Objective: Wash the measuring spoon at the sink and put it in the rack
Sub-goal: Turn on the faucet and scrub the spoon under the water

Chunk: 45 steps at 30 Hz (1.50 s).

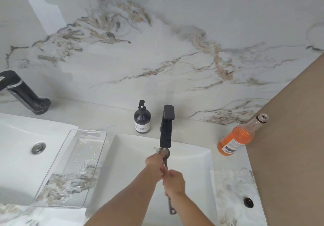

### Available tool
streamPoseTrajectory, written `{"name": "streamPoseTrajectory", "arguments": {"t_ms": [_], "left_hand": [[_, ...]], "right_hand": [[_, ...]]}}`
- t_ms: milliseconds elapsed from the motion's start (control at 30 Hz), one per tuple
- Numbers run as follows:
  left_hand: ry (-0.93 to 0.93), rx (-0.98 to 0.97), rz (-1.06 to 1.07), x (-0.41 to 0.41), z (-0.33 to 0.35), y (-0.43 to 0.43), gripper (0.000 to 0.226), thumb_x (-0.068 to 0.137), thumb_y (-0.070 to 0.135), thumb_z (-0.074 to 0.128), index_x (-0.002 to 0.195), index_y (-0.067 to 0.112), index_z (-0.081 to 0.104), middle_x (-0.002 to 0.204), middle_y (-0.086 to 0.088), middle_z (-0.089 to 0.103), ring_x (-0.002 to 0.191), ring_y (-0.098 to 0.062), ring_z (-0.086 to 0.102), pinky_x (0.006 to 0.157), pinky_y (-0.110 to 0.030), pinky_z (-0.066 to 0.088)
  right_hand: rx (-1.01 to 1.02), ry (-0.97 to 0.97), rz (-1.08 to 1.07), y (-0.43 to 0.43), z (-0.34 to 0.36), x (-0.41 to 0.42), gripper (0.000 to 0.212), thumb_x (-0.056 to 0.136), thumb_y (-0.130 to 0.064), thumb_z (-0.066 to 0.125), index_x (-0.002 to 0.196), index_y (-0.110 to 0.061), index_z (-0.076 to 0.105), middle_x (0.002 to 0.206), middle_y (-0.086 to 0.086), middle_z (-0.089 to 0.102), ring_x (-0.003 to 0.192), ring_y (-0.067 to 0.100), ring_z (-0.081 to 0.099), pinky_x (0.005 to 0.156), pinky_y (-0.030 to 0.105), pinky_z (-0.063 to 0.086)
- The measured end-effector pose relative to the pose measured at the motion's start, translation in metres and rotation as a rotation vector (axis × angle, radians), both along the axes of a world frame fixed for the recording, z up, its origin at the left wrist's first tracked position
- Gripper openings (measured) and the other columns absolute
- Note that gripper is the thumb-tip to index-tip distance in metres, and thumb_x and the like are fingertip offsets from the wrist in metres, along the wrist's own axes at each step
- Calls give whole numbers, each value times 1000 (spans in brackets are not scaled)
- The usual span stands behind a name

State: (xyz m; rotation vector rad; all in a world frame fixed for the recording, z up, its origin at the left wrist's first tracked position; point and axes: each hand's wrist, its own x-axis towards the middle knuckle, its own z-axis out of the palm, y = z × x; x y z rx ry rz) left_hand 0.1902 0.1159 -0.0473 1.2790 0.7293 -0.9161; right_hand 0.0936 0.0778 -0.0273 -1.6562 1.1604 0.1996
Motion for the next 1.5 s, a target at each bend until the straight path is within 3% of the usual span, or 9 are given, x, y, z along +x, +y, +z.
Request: {"name": "streamPoseTrajectory", "arguments": {"t_ms": [233,333,467,600,700,933,1167,1367,1500], "left_hand": [[-158,21,-399,3,12,16,10,96,14,59,92,15,68,84,-6,72,63,-23,60,52,-24,36],[-143,-41,-423,5,14,24,14,101,17,52,97,15,64,87,-5,71,67,-19,68,53,-23,51],[-120,-159,-404,3,10,24,13,101,19,52,97,11,62,77,-7,64,64,-22,60,82,-39,53],[-233,-70,-311,-2,5,16,35,93,34,68,83,0,70,80,-17,66,48,-22,48,53,-32,42],[-312,26,-267,-4,5,15,40,90,39,70,74,3,72,73,-13,69,56,-26,53,65,-38,49],[-482,19,-433,-14,1,36,17,88,-3,62,91,4,77,75,-14,57,66,-26,49,71,-38,44],[-120,-308,-373,-13,14,48,22,103,14,49,104,5,70,85,-11,59,61,-19,52,58,-31,49],[-83,-330,-335,-13,14,44,29,106,16,42,95,4,66,69,-3,57,44,-8,29,38,-17,25],[-225,-148,-422,-24,12,33,31,107,16,39,92,3,63,64,-5,58,46,-10,30,38,-18,23]], "right_hand": [[324,-85,-13,-25,5,-10,24,99,-6,44,98,2,67,65,8,54,46,17,44,47,27,42],[426,-49,157,-45,19,-10,21,99,-20,53,97,-6,69,79,8,63,61,22,56,60,29,51],[359,-79,103,-65,25,-2,24,99,-25,54,117,-15,65,97,6,67,78,24,61,74,33,54],[479,-243,58,-68,30,13,25,101,-20,50,117,-22,69,99,3,70,89,27,64,83,35,54],[496,-287,42,-66,32,25,25,99,-12,53,110,-19,74,98,8,74,89,27,70,84,35,57],[660,-272,-22,-65,19,29,28,99,-11,50,115,-15,74,115,7,75,100,29,73,88,37,55],[634,-338,-108,-65,14,35,22,93,-8,64,115,-8,68,112,18,71,87,36,70,85,46,60],[665,-341,-20,-58,17,40,16,95,-14,62,93,-1,71,84,17,63,69,27,50,74,38,46],[388,-185,-154,-46,16,51,22,86,-19,72,76,0,67,71,21,69,53,28,54,49,30,45]]}}
